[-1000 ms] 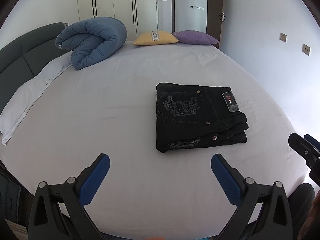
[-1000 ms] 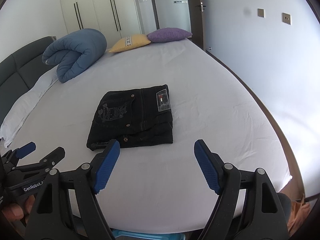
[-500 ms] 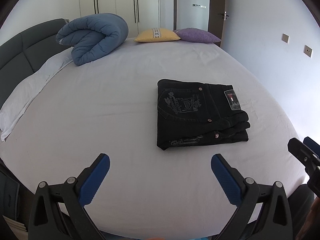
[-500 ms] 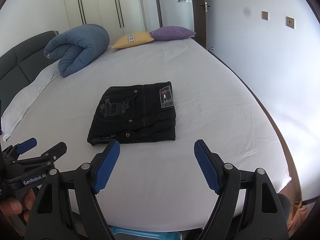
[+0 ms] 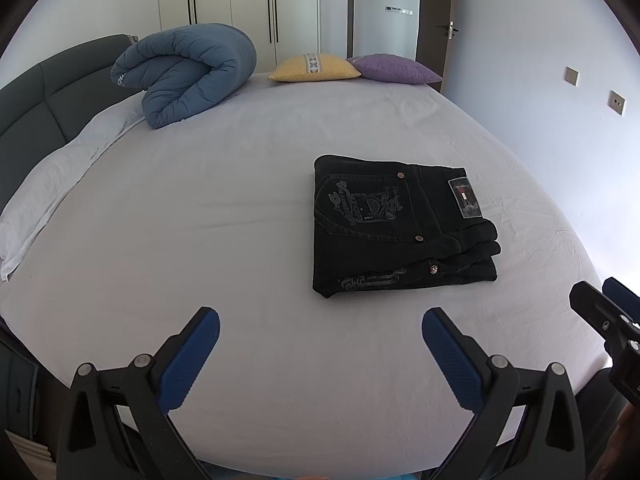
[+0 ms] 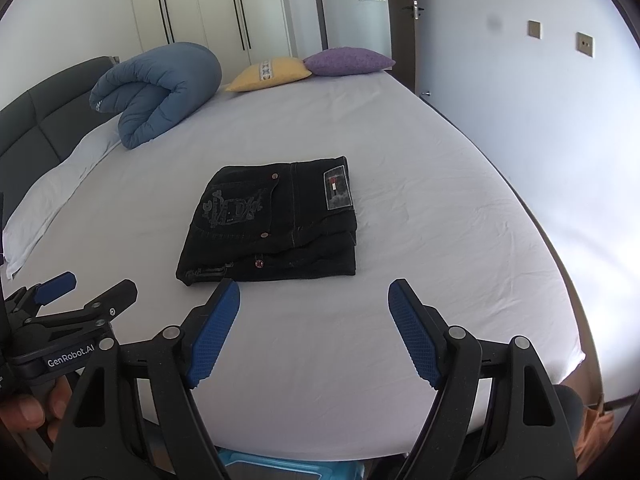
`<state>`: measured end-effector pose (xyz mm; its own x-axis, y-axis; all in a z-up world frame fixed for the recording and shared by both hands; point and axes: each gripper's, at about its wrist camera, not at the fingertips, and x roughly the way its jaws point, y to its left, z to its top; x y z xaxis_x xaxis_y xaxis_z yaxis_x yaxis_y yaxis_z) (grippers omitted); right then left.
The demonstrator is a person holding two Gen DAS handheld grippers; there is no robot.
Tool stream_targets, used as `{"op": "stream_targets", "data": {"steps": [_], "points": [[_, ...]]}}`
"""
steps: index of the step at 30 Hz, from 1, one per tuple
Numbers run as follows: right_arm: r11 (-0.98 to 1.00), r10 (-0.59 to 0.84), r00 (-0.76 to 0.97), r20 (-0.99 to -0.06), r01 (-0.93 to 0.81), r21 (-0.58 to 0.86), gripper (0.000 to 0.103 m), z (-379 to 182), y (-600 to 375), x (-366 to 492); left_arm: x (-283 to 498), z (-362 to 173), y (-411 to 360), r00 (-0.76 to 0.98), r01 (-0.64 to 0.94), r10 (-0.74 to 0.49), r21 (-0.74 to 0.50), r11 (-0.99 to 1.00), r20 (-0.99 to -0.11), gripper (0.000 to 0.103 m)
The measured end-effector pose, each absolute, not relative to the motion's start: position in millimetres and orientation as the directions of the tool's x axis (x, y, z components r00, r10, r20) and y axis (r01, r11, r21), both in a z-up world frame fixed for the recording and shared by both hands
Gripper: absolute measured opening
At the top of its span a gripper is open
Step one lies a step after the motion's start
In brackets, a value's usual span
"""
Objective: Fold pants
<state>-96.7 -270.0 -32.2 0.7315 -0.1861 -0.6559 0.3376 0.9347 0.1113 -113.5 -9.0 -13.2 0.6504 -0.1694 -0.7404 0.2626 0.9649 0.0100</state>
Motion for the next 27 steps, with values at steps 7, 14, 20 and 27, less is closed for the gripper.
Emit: {"op": "stream_targets", "data": {"steps": [7, 14, 20, 27], "points": [[0.934, -0.185, 0.731, -0.656, 0.338, 0.112, 0.076, -33, -268, -96, -113, -15, -8, 0.647, 0.262, -0.17, 0.008, 0.965, -0.744, 0.103], [0.936, -0.18, 0.728, -0.661, 0.333, 0.112, 0.076, -40, -266, -95, -113, -16, -6, 0.643, 0.264, -0.169, 0.009, 0.964, -0.747, 0.103], [0.936, -0.18, 0.727, -0.662, 0.333, 0.111, 0.076, -42, -265, -95, -114, -17, -6, 0.639, 0.264, -0.17, 0.007, 0.965, -0.751, 0.103], [0.937, -0.177, 0.726, -0.664, 0.331, 0.112, 0.076, -45, -263, -96, -114, -17, -5, 0.637, 0.265, -0.169, 0.008, 0.964, -0.752, 0.103]]}}
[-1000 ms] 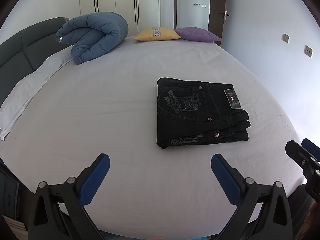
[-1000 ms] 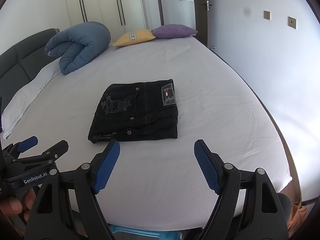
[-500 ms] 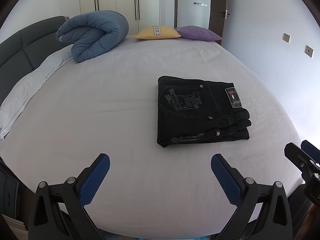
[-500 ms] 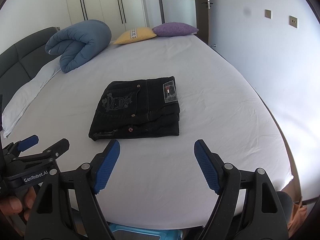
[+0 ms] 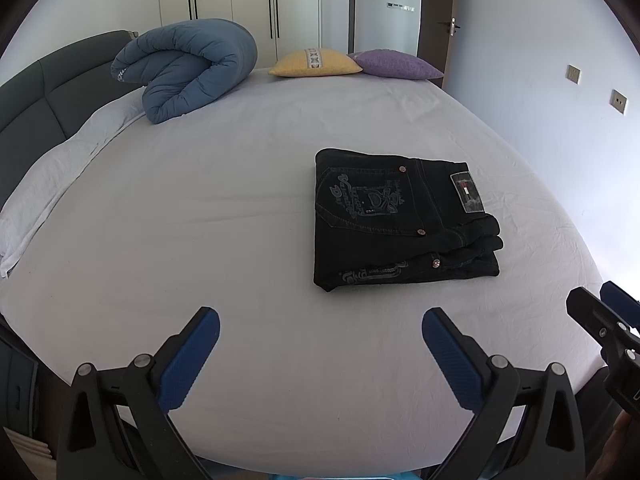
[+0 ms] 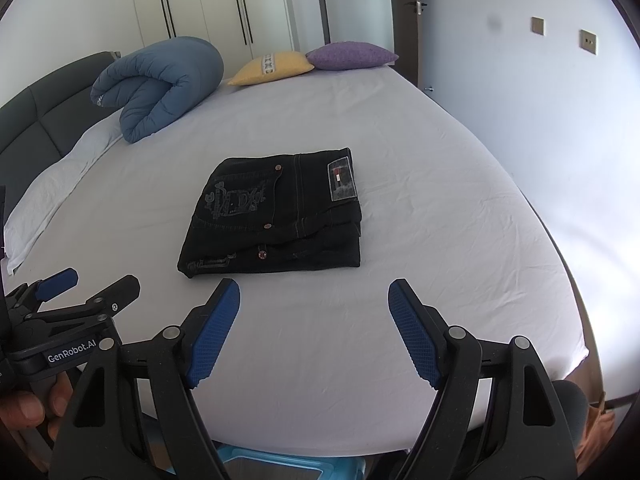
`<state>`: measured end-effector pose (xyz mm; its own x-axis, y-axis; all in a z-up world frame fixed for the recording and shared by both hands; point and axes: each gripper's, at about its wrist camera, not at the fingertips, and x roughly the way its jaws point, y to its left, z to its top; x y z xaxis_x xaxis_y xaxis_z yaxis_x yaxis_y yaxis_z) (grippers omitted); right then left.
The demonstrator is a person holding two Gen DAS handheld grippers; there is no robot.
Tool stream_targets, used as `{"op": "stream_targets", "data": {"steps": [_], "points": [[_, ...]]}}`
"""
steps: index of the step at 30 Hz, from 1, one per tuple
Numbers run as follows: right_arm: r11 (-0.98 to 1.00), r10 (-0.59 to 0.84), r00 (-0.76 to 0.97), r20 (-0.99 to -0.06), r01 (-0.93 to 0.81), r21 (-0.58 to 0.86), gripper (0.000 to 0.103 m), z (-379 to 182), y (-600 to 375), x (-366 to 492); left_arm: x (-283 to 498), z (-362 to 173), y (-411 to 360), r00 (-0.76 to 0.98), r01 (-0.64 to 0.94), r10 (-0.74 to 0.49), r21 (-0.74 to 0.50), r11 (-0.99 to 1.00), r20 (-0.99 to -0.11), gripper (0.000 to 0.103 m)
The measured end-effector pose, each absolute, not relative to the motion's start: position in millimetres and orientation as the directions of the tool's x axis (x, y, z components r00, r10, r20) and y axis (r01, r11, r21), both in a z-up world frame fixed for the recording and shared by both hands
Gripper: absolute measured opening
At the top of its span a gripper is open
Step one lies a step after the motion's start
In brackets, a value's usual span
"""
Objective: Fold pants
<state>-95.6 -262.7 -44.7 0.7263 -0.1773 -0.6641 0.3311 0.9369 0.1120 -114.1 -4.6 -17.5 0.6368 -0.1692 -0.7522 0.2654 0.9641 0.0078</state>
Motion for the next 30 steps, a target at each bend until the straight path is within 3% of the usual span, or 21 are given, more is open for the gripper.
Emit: {"op": "stream_targets", "data": {"steps": [30], "points": [[0.938, -0.174, 0.725, -0.667, 0.328, 0.111, 0.076, -48.1, -259.7, -98.2, -114.4, -21.8, -6.4, 0.618, 0.267, -0.18, -0.012, 0.964, -0.766, 0.103]]}}
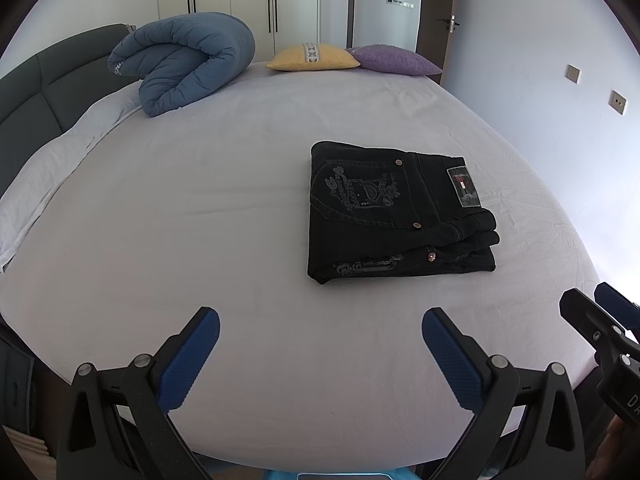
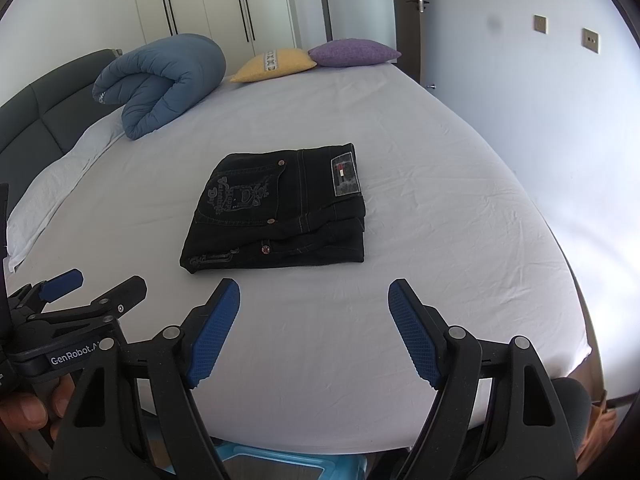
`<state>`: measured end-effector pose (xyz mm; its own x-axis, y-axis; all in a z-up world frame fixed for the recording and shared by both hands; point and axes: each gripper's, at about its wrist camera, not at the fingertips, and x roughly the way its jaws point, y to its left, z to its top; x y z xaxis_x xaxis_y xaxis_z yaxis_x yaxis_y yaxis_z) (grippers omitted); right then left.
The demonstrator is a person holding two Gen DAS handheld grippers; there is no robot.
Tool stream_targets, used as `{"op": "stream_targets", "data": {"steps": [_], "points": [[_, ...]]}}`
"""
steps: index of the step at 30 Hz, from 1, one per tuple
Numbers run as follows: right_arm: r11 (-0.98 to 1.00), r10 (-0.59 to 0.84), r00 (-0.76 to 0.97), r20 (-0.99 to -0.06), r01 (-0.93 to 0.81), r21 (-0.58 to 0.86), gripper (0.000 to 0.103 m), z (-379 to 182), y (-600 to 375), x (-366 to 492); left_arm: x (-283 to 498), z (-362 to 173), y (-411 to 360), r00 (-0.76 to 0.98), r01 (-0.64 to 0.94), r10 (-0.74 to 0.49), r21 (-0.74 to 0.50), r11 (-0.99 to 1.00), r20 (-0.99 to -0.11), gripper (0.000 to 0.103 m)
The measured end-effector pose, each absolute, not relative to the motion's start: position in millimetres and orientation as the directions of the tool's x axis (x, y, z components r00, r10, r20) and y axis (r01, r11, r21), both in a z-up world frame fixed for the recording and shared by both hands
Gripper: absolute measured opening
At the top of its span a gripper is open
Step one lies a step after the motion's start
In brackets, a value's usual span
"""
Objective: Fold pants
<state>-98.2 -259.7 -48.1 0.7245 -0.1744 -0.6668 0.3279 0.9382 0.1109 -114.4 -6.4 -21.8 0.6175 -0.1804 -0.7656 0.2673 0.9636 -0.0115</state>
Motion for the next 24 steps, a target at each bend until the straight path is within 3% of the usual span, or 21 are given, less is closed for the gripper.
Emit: {"op": "stream_targets", "data": {"steps": [24], "points": [[0.938, -0.164, 0.719, -0.675, 0.326, 0.119, 0.076, -55.7, -255.0, -102.8, -115.6, -23.6, -7.1, 0.623, 0.266, -0.171, 0.001, 0.964, -0.764, 0.103]]}}
